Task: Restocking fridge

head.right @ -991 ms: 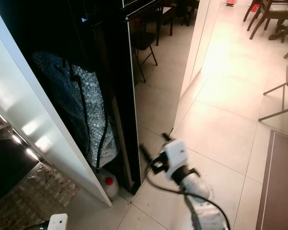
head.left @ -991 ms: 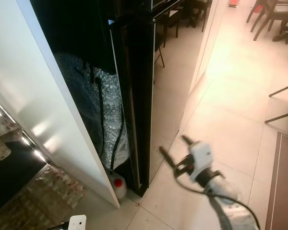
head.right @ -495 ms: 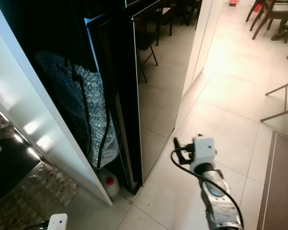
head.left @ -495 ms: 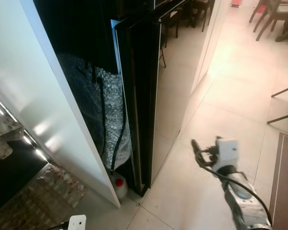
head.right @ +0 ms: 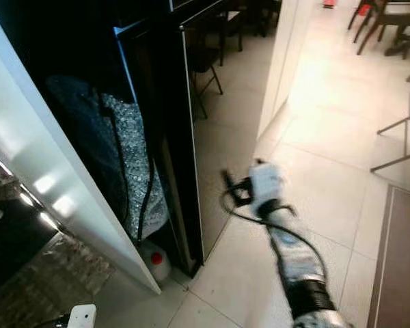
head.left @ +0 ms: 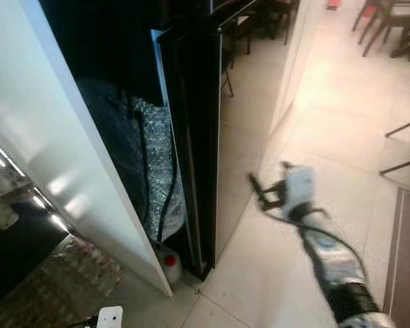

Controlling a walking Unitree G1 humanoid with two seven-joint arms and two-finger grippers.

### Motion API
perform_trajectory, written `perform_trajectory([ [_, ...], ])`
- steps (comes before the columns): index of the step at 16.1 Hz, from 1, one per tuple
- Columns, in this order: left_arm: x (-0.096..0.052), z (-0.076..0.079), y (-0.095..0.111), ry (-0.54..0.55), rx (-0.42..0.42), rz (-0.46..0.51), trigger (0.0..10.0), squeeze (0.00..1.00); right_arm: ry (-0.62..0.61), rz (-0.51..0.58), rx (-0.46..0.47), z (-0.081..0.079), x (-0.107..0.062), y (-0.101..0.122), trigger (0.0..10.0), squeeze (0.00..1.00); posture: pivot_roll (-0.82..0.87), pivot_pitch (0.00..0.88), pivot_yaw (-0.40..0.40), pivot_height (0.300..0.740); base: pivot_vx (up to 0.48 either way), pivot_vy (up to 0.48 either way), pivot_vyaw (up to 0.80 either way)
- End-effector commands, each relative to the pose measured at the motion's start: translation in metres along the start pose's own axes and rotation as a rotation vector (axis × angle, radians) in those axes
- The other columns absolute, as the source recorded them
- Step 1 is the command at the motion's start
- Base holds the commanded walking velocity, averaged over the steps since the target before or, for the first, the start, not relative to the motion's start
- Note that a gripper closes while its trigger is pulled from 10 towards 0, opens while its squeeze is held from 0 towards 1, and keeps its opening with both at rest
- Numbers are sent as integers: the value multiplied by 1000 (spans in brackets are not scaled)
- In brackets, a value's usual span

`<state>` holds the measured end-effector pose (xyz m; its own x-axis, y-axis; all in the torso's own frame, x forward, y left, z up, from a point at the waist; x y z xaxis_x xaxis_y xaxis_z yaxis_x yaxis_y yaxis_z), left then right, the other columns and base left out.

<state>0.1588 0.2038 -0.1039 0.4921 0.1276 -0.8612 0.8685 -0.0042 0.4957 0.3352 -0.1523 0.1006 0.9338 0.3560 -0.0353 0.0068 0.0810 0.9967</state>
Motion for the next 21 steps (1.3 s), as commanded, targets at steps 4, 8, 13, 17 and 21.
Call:
perform_trajectory([
  [4,-1,-5,-4,8,8,-15,10000,0,210,36,-31,-35,25,15,10000,0,-69,31,79,740,0,0,0],
  [8,0,-5,-3,12,-2,-11,10000,0,381,39,-18,-65,41,24,10000,0,-59,28,79,740,0,0,0],
  [13,0,-5,-3,15,-11,-8,10000,0,496,37,-6,-84,51,28,10000,0,-38,17,75,740,0,0,0],
  [17,0,-5,-2,18,-17,-6,10000,0,526,23,31,-86,57,30,10000,0,-27,21,74,740,0,0,0],
  [21,0,-5,-2,22,-22,-4,10000,0,561,17,32,-92,67,41,10000,0,-4,26,60,740,0,0,0],
])
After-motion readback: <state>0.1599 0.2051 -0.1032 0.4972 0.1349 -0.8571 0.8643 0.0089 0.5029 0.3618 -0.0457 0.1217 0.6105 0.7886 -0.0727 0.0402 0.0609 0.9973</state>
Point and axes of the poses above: a point about 5 cm out from each wrist's last joint towards the gripper, its own x axis pointing out of the wrist towards the gripper, its own y axis along the axis of the wrist's last joint, z = x × y, the point moved 1 cm from there along x, pointing out of the wrist towards the gripper, and after that the axes turned 4 degrees about x, right-handed, at the moved point
